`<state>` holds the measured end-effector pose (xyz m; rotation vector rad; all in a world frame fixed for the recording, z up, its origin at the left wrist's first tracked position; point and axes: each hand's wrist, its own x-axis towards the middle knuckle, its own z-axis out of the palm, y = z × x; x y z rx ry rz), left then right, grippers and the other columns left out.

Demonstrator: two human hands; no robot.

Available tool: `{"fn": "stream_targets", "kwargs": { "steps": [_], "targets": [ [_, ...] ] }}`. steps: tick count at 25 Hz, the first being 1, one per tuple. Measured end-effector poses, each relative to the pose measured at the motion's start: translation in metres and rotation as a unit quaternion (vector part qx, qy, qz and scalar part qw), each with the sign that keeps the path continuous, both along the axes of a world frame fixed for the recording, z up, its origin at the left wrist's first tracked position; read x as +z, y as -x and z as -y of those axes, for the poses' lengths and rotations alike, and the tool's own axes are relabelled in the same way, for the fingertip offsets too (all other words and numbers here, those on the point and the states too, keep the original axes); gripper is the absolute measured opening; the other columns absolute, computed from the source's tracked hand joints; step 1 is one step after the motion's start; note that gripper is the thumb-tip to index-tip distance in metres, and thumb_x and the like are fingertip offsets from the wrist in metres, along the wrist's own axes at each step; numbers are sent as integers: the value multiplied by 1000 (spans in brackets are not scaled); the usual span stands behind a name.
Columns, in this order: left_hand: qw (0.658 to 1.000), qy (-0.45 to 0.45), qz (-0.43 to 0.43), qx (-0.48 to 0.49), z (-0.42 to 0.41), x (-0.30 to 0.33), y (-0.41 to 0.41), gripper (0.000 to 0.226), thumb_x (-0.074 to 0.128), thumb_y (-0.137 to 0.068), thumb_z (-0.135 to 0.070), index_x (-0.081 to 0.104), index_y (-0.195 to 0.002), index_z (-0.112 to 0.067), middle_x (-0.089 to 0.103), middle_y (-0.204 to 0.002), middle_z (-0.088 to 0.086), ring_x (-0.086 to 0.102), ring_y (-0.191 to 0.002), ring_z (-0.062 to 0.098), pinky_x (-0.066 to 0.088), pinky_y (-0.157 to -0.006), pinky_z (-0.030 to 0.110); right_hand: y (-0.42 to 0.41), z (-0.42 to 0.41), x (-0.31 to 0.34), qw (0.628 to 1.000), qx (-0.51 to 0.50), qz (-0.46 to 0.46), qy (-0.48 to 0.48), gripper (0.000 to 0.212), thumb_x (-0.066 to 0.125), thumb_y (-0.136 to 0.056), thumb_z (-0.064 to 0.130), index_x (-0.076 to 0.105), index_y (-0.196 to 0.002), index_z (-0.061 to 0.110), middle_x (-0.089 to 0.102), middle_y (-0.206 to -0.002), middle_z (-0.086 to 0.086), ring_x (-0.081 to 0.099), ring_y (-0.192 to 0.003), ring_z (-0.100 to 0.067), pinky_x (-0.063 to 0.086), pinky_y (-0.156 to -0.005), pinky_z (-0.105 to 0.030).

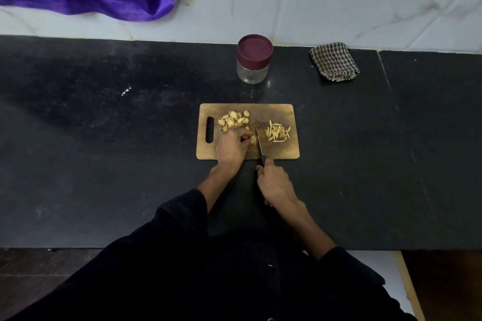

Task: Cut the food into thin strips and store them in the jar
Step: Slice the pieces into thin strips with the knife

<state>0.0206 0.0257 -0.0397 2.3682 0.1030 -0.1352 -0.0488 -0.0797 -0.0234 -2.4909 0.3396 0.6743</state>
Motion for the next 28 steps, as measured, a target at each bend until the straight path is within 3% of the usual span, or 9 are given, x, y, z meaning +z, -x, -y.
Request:
{"fn": "stream_targets", "kwargs": {
  "steps": [7,13,18,22,28],
  "targets": [
    [1000,8,0,0,0,-2,-1,22,71,-83,-16,71,-105,-16,68,-108,-1,62,-97,11,46,-81,21,-4,-8,-4,1000,-15,-21,13,27,36,-106,28,44,-122,8,62,-116,-17,64,-99,-34,52,-82,-47],
    [1000,12,-1,4,0,-3,-1,21,72,-82,-17,72,-103,-17,68,-107,-2,63,-96,12,50,-83,25,-13,-9,2,999,-18,-18,19,28,37,-105,24,44,-124,5,60,-122,-20,60,-109,-37,43,-77,-41],
    [1000,15,-5,5,0,-6,-2,21,72,-82,-19,72,-102,-18,67,-107,-1,63,-95,14,51,-83,32,14,-2,-2,999,8,-16,27,25,34,-106,27,44,-117,7,63,-115,-19,62,-103,-34,46,-77,-43],
    [1000,14,-4,8,1,-7,-1,21,73,-80,-20,72,-101,-18,67,-106,-1,62,-94,14,52,-83,34,2,9,-1,999,-42,-5,25,29,35,-105,29,45,-123,8,63,-113,-17,65,-97,-35,54,-82,-49],
    [1000,15,2,1,0,-8,-2,21,72,-81,-18,72,-102,-16,67,-105,1,62,-93,15,52,-83,34,2,6,1,1000,-31,0,-2,30,36,-105,32,44,-123,10,65,-103,-15,69,-86,-34,57,-76,-52]
  ]
}}
